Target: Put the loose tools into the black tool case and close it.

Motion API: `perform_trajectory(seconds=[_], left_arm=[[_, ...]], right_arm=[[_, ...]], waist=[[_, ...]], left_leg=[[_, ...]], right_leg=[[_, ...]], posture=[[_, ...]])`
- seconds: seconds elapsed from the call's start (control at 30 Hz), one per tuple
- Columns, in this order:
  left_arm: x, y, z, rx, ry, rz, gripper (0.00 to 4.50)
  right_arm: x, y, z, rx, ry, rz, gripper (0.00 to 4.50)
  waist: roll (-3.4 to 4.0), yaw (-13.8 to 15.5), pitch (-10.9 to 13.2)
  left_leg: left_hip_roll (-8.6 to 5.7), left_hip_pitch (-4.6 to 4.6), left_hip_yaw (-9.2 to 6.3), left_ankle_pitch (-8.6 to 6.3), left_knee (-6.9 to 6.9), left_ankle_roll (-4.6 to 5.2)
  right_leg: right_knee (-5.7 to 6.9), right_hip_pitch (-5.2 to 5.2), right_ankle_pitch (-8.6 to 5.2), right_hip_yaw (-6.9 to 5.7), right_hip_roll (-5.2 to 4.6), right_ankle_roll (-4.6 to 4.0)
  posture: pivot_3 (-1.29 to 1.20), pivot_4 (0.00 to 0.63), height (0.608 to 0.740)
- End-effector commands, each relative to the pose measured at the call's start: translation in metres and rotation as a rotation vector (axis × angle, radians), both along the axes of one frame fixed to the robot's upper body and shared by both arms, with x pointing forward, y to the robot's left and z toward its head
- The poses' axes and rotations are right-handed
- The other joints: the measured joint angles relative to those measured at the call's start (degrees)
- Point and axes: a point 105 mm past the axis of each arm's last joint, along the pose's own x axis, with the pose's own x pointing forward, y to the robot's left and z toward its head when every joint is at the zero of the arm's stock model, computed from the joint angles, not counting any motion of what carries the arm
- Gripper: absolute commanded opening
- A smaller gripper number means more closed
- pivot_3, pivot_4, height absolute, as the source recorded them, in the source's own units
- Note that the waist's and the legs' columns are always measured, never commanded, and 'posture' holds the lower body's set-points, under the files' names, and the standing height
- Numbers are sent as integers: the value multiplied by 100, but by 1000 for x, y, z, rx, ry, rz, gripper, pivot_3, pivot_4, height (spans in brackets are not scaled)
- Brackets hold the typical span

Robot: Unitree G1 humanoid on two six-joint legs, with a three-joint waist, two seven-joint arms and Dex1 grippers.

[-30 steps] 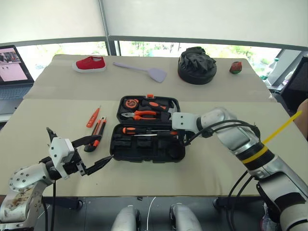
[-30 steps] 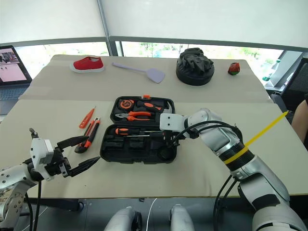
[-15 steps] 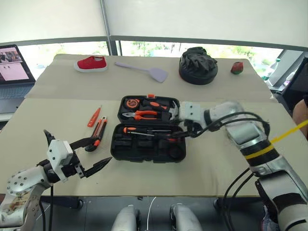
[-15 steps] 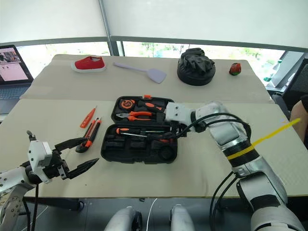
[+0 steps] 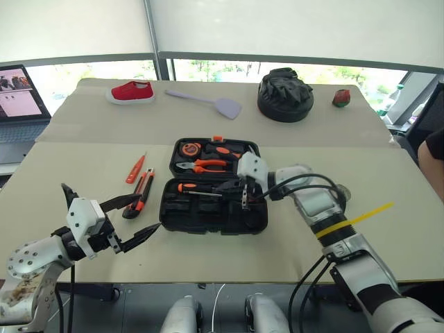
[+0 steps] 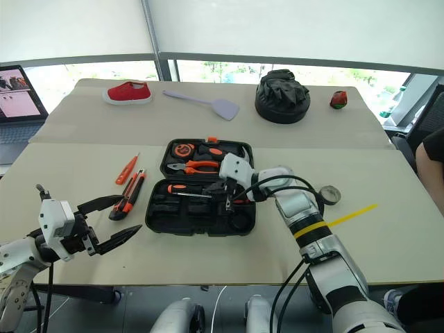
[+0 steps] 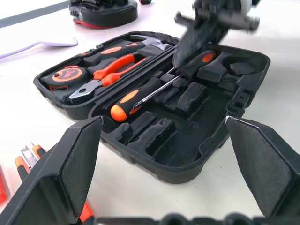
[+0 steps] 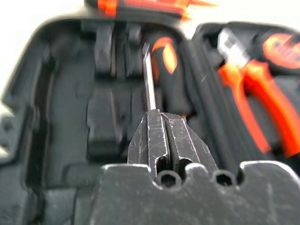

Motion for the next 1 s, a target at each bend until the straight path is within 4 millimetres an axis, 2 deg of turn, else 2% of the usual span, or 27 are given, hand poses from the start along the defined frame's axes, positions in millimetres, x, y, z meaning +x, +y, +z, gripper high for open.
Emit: perform_trajectory(seconds=[0.03,0.13,0.23,0.4,0.47,0.57,0.63,0.73,0.83,0.87,0.93,1.0], left_arm=[[-2,-1,9,22,-36,-8,4500],[-3,-1,5,32,-10,-8,4500],[-5,-1,0,60,30,-15,4500],[-4,3,-1,62,46,22,4500],[-6,5,-2,60,47,36,4500],[-9,17,3,17,22,107,4500],[-12,30,3,-3,7,174,4500],[-26,61,-5,-45,42,307,4500],[-46,100,-15,-89,80,487,4500],[-52,113,-16,-112,79,551,4500],[-70,148,-21,-154,85,734,4500],[-84,168,-26,-184,105,847,4500]], right_arm=[[1,-2,-9,-41,-22,-8,65],[2,-8,-27,-127,10,-28,65],[0,-7,-39,-177,47,-36,65],[3,6,-32,-158,48,-56,65],[3,7,-22,-111,51,-56,65],[0,1,23,138,2,-33,65],[1,-16,46,276,-7,-77,65],[-6,-46,54,303,-65,-117,841],[-21,-74,59,330,-117,-157,1825],[-27,-81,58,334,-132,-167,2284],[-38,-101,55,354,-215,-199,2852],[-50,-116,51,416,-240,-190,3507]], waist=[[0,-5,0],[0,-13,0],[-2,-10,-3],[-8,-21,-11],[-9,-39,-12],[-8,-31,-11],[-6,-14,-7],[-2,4,-5],[-4,5,-6],[-5,6,-6],[-7,6,-5],[-13,8,-6]], left_leg=[[0,3,0,0,-1,0],[2,18,1,0,-2,-1],[2,46,4,0,-16,-2],[6,72,9,5,-32,-12],[6,78,12,13,-47,-25],[9,81,10,18,-65,-33],[9,64,7,18,-69,-33],[7,37,7,17,-69,-32],[7,39,8,12,-70,-26],[8,42,8,10,-70,-26],[9,43,9,11,-71,-26],[13,47,8,11,-69,-27]], right_leg=[[3,1,0,1,0,0],[3,12,0,2,2,-1],[1,31,-2,4,1,-2],[6,39,-6,7,3,-12],[12,33,-5,8,3,-19],[13,26,-6,7,6,-27],[11,12,-7,3,5,-28],[0,-5,-5,-2,-5,-25],[-19,6,-4,-9,-9,-23],[-22,10,-5,-11,-9,-23],[-22,9,-7,-11,-6,-23],[-21,14,-8,-11,1,-25]], posture=[[0,150,740],[0,150,740],[0,150,740],[0,150,740],[0,150,740],[0,150,740],[0,150,740],[0,150,740],[0,150,740],[0,150,740],[0,150,740],[0,150,740]])
